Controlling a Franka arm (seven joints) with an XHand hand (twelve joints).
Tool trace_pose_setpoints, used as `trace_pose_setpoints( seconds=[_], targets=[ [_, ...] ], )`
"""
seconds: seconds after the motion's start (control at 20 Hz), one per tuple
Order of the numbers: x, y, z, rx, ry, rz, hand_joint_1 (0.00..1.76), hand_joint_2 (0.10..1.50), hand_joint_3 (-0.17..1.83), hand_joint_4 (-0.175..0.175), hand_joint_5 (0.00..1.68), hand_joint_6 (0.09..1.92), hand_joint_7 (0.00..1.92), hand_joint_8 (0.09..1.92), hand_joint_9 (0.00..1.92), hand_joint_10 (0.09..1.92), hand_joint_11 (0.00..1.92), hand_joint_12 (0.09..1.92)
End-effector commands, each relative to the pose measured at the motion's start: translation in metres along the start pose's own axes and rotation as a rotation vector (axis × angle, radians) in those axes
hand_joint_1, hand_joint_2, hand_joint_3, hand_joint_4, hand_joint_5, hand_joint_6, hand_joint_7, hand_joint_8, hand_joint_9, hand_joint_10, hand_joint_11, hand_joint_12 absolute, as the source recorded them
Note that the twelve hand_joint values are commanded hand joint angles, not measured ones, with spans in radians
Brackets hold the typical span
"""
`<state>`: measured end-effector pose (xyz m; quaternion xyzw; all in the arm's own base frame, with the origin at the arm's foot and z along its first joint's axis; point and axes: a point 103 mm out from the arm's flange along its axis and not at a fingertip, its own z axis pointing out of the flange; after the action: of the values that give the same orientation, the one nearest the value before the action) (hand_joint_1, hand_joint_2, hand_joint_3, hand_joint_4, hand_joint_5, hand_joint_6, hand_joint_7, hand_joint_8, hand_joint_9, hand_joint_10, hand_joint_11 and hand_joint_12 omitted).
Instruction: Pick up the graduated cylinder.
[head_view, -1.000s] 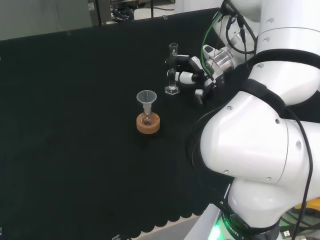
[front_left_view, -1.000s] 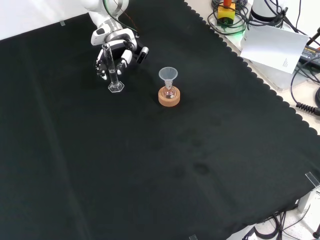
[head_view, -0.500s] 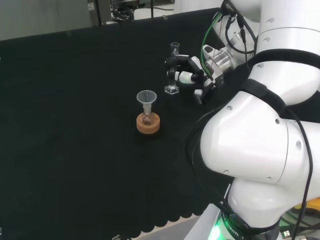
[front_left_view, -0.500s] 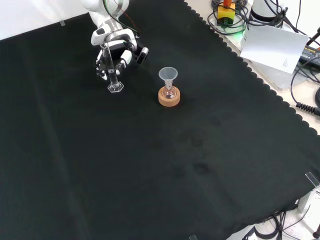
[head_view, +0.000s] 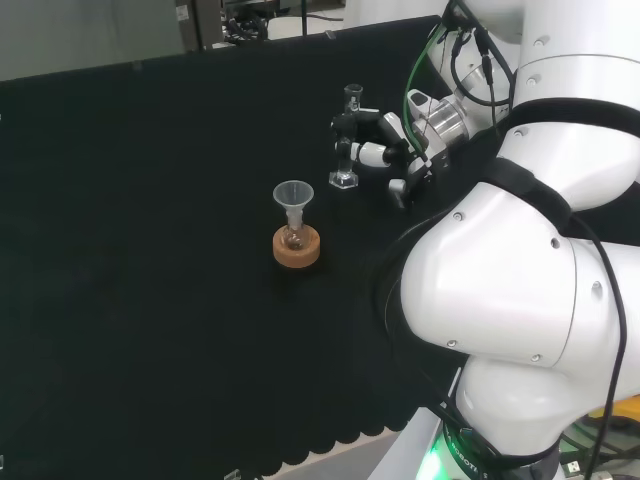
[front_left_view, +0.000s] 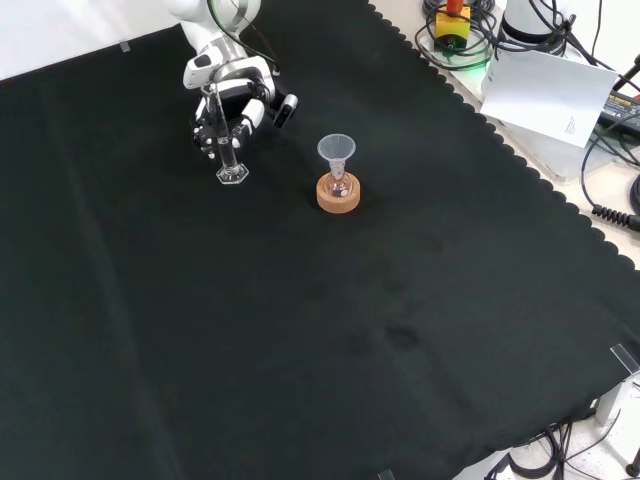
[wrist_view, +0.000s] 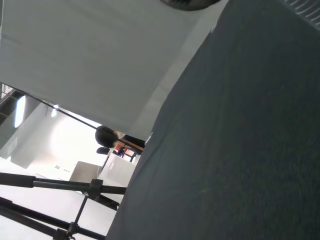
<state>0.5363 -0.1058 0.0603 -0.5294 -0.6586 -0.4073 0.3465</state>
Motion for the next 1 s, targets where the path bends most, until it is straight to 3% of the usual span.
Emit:
trace_pose_setpoints(
  seconds=[0.05,0.2,0.45,1.0],
  targets=[
    [0.009,-0.003,-0.008,-0.013,-0.167,0.006,1.24,1.10,-0.02,-0.140,0.99,0.92,1.03,0.87,1.29,0.20,1.01,0.99],
    [0.017,-0.002,-0.014,0.019,-0.296,-0.011,1.27,1.08,-0.01,-0.172,1.05,0.87,1.08,0.85,1.36,0.17,1.11,0.91],
    [0.029,-0.001,-0.022,0.067,-0.441,-0.024,1.28,1.05,0.00,-0.175,1.11,0.79,1.14,0.77,1.43,0.12,1.16,0.85],
    [0.065,-0.011,-0.041,0.154,-0.619,-0.019,1.28,1.05,0.00,-0.175,1.12,0.77,1.15,0.75,1.45,0.10,1.18,0.84]
  ],
)
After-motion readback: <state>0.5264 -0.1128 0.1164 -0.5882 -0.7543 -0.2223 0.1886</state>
